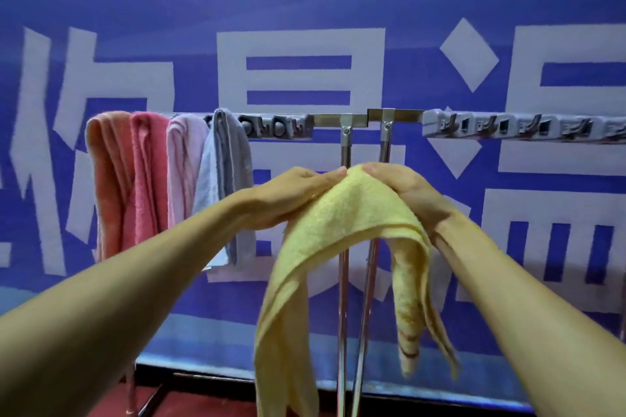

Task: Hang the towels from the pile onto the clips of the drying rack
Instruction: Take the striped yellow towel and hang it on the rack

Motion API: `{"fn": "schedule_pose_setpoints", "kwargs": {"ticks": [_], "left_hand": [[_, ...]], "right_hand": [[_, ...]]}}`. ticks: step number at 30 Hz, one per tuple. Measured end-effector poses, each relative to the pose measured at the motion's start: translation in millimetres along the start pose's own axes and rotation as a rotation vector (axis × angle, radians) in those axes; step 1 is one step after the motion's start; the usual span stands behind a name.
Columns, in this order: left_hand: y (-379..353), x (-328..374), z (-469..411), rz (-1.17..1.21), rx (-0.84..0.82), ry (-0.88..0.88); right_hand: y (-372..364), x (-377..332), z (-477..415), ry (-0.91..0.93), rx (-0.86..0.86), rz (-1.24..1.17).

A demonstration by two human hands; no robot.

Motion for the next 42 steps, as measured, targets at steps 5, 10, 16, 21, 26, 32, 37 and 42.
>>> {"fn": "schedule_pose_setpoints", "kwargs": {"ticks": [5,10,16,21,26,32,37,42], "left_hand": [[2.9,-15.5,3.6,0.234,-0.095,-0.025],[10.5,-44.8,-0.5,0.312,-0.195,-0.037],[61.5,-43.7,-19.7,0.552,0.111,-0.165],[111.4,-53.3,-52.5,0.632,0.295,-0.212],[168.2,-58.7,-90.8,0.572,0.444,-0.265],[229.4,-49.7,-131.1,0.456,0.662,-0.291],[236.2,-66.5,-147.5,0.188,0.752,-0.245],[220.5,-90.3,-150.2,0.110,0.723,-0.237]], "right_hand": [[14.5,-9.2,-22.2,0.071,0.217,-0.101],[13.2,4.6,-41.0,0.060,0.271,-0.272],[-7.5,42.8,-90.4,0.057,0.348,-0.589],[-26.2,92.3,-144.5,-0.104,0.474,-0.644],[-32.5,116.8,-198.6,-0.252,0.512,-0.637],[-35.8,113.1,-242.9,-0.257,0.619,-0.657],[-12.5,125.0,-232.4,-0.239,0.847,-0.518],[0.6,146.5,-227.2,-0.264,0.869,-0.286]]}}
Point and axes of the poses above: each hand's wrist, its own z-axis away from the middle knuckle, its own y-axis out of the back of the hand, x = y × z, the point moved 9 cm from there along -z, towards the middle knuckle, and after that the axes turned 5 degrees about y, right-handed, at the moved point
